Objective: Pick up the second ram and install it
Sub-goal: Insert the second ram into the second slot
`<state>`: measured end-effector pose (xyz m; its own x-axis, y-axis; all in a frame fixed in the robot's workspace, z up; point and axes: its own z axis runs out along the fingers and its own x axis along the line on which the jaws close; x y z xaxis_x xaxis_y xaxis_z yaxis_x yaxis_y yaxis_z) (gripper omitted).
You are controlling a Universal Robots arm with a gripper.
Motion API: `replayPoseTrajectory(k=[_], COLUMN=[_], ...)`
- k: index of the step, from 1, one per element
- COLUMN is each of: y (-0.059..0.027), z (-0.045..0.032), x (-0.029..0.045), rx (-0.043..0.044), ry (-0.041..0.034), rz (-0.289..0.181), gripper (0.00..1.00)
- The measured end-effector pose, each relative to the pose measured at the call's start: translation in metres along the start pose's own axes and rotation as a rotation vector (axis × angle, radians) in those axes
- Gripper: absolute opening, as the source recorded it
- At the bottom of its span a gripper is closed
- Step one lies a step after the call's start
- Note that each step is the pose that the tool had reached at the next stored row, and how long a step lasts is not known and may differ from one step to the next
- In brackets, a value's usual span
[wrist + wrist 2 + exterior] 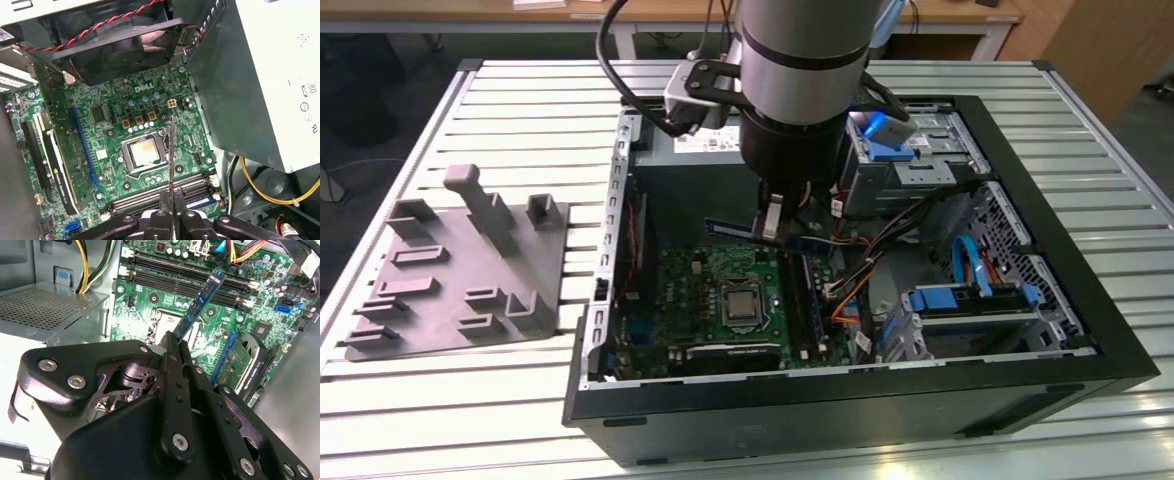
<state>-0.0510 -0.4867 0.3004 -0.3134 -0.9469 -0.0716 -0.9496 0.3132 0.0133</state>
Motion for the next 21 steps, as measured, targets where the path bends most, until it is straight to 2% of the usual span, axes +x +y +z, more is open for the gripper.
replayPoseTrajectory(k=[21], y=[0.0], z=[0.0009], x=[0.0001], rx=[0.0039], ry=[0.0001], rz=[0.051], gripper=[0.14])
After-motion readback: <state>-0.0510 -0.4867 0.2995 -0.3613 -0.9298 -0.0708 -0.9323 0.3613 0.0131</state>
